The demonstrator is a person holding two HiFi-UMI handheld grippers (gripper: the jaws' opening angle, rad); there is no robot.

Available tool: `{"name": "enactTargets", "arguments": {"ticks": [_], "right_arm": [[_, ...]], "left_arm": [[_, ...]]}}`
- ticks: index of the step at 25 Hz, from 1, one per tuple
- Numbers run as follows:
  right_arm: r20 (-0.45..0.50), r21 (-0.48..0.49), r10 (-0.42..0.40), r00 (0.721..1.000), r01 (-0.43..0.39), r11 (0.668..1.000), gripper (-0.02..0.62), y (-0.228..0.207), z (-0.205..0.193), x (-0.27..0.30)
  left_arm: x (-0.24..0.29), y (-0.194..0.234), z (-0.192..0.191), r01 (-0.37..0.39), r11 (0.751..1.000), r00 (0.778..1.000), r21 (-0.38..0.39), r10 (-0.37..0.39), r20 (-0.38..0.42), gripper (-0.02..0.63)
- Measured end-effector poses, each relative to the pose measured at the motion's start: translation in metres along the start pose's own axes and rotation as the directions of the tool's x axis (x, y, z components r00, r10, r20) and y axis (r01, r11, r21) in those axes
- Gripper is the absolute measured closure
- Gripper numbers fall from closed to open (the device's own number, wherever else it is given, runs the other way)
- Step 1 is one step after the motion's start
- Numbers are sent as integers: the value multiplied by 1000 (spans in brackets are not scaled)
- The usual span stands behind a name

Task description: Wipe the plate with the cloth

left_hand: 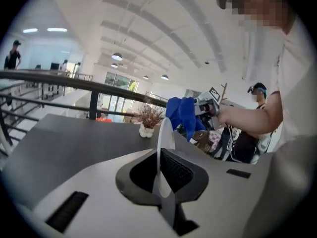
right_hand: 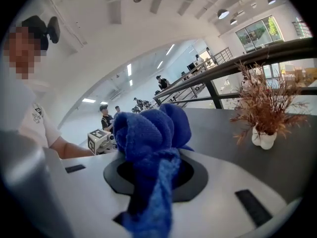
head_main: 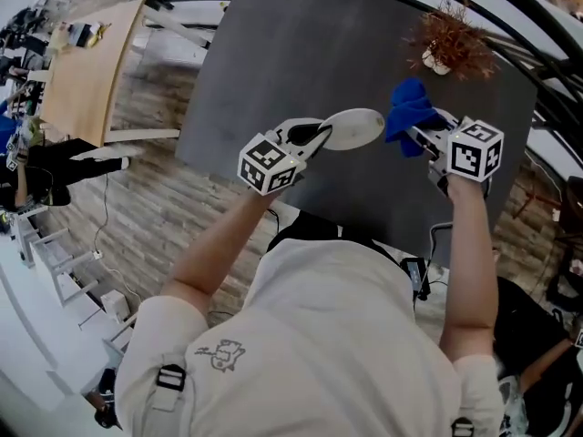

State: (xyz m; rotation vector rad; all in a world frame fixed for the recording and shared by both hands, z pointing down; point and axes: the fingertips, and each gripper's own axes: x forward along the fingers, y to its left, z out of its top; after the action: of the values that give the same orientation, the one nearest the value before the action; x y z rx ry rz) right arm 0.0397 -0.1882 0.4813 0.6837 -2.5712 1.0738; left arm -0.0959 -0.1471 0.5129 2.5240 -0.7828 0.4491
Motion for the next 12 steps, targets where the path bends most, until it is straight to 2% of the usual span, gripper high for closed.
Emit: {"name": "enactTargets", "arguments": {"ticks": [2, 4, 8, 12], "right_arm": [[5, 9, -23, 1000, 23, 1000, 491, -10, -13, 7], [8, 38, -35, 999, 35, 999, 491, -17, -31, 15], [17, 115, -55, 998, 52, 992, 491, -26, -65, 34], [-4, 165, -72, 997, 71, 984, 491, -36, -94, 52]], "left_arm": [[10, 12, -12, 13, 993, 1000, -118, -14, -14, 588], [16, 21, -30, 25, 968, 999, -250, -33, -28, 588], [23, 34, -80, 28, 893, 990, -450, -88, -113, 588], [33, 44, -122, -5, 820, 981, -572, -108, -164, 588]]}}
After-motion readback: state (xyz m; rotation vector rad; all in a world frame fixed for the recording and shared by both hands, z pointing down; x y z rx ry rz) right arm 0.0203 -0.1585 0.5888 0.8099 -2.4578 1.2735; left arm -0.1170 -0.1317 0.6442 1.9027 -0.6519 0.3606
